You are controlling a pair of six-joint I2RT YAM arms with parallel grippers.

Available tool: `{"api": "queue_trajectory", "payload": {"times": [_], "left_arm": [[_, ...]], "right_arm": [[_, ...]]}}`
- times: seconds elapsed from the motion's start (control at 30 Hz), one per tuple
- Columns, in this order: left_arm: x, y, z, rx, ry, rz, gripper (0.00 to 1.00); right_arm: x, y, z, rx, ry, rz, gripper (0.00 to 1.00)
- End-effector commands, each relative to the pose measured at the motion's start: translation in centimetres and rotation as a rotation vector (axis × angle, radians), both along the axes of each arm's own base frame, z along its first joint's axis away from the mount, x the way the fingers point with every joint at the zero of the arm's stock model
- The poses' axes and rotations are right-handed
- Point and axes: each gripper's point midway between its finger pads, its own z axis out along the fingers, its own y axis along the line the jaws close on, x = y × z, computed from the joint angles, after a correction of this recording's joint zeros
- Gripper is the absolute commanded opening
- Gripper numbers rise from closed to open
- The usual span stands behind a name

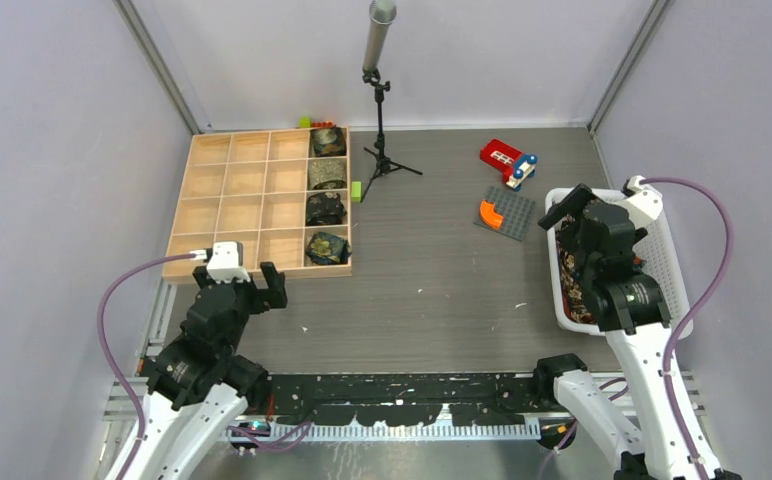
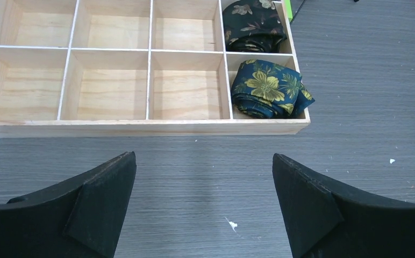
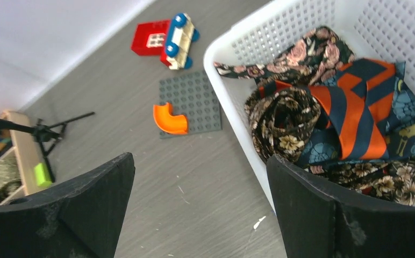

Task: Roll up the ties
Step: Pick up the bin at the center of the board.

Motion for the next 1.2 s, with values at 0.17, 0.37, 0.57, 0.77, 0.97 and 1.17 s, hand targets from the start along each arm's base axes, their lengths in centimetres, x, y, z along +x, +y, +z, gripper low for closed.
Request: {"api": "queue_trajectory", "payload": {"times": [0.17, 0.37, 0.57, 0.77, 0.97, 1.17], "left_arm": [[0.2, -0.3, 1.3, -0.023, 0.01, 0.004, 1.0], [0.1, -0.4, 1.4, -0.025, 0.002, -0.006, 1.0], [0.1, -0.5, 1.4, -0.026, -0.001, -0.015, 1.0], [0.1, -0.5, 1.4, -0.026, -0.006, -0.017, 1.0], [0.1, -0.5, 1.5, -0.023, -0.009, -0.016, 1.0], [0.0, -0.5, 1.5, -0.024, -0.012, -0.018, 1.0]], "right_arm": [[0.4, -3.5, -8.5, 0.042, 0.311, -0.228, 0.97], [0.3, -5.8, -11.1, 0.124, 0.455, -0.307, 0.97], [1.6, -7.4, -12.7, 0.189, 0.459, -0.341, 0.97], [4.6, -7.2, -14.2, 0.232, 0.467, -0.291, 0.97], [5.3, -7.2, -14.4, 0.249, 0.449, -0.291, 0.86], [4.7, -7.6, -16.3, 0.237, 0.51, -0.323, 0.59]]}}
